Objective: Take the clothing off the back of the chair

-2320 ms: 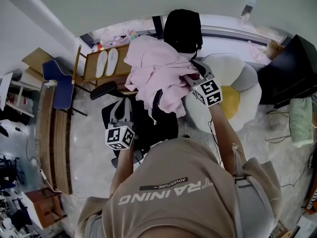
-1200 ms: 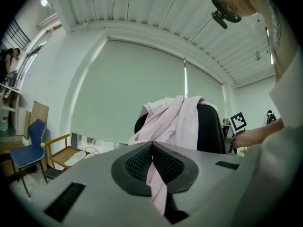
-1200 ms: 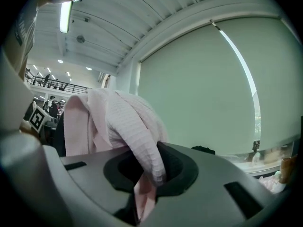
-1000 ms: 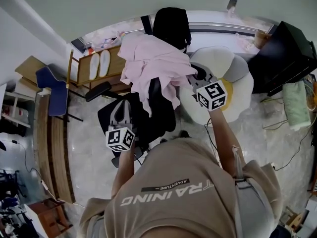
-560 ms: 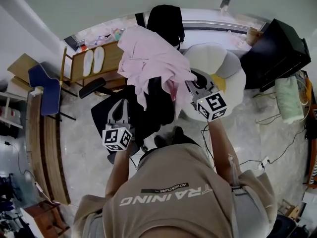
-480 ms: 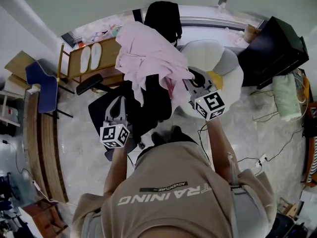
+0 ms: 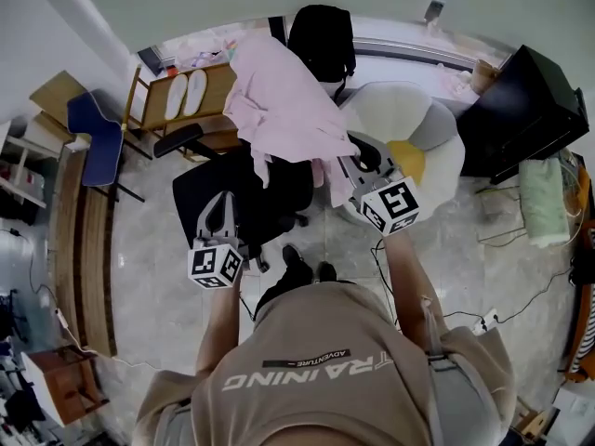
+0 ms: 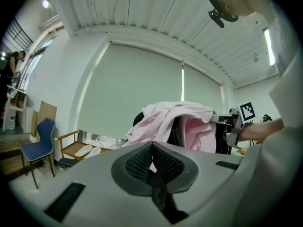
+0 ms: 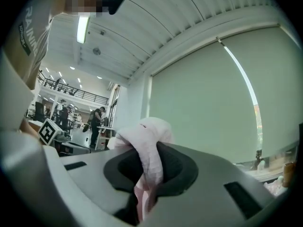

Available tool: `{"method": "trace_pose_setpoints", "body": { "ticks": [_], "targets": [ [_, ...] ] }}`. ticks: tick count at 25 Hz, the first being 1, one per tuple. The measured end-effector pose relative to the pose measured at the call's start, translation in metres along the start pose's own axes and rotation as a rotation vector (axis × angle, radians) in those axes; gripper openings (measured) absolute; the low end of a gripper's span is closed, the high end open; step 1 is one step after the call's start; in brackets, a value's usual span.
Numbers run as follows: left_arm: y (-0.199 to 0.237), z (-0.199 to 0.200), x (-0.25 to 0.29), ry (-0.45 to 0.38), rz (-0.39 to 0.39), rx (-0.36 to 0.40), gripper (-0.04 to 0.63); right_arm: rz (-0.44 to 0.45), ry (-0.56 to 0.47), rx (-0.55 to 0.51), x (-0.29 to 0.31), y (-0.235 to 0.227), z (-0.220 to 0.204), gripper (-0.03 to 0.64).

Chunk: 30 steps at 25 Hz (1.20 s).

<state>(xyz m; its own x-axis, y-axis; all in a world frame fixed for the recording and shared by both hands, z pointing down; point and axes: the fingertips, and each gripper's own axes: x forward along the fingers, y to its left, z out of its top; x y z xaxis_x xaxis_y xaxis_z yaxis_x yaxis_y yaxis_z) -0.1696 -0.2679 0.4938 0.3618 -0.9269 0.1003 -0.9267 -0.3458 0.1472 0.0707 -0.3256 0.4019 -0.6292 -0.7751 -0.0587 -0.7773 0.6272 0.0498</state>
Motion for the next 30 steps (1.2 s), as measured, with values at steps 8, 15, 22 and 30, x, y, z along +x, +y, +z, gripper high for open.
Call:
{"method": "trace_pose_setpoints", "body": {
  "ticks": [8,15,22,30],
  "targets": [
    [-0.016,-0.021,-0.060,0.051,0.056,0.005,0.014,0.048,-0.029,0.042,-0.026,0.032,-0.001,0.066],
    [-0.011,-0.015,-0.090,0.023,0.020,0.002,0.014,0.028,-0.025,0.039,-0.041,0.065,0.008,0.066],
    [0.003,-0.028,-0.129,0.019,-0.058,-0.029,0.014,-0.049,-0.022,0.034,-0.062,0.117,0.018,0.066],
    [0.001,-0.038,-0.160,0.048,-0.159,-0.032,0.014,-0.106,-0.027,0.060,-0.099,0.165,0.030,0.066]
  ]
}}
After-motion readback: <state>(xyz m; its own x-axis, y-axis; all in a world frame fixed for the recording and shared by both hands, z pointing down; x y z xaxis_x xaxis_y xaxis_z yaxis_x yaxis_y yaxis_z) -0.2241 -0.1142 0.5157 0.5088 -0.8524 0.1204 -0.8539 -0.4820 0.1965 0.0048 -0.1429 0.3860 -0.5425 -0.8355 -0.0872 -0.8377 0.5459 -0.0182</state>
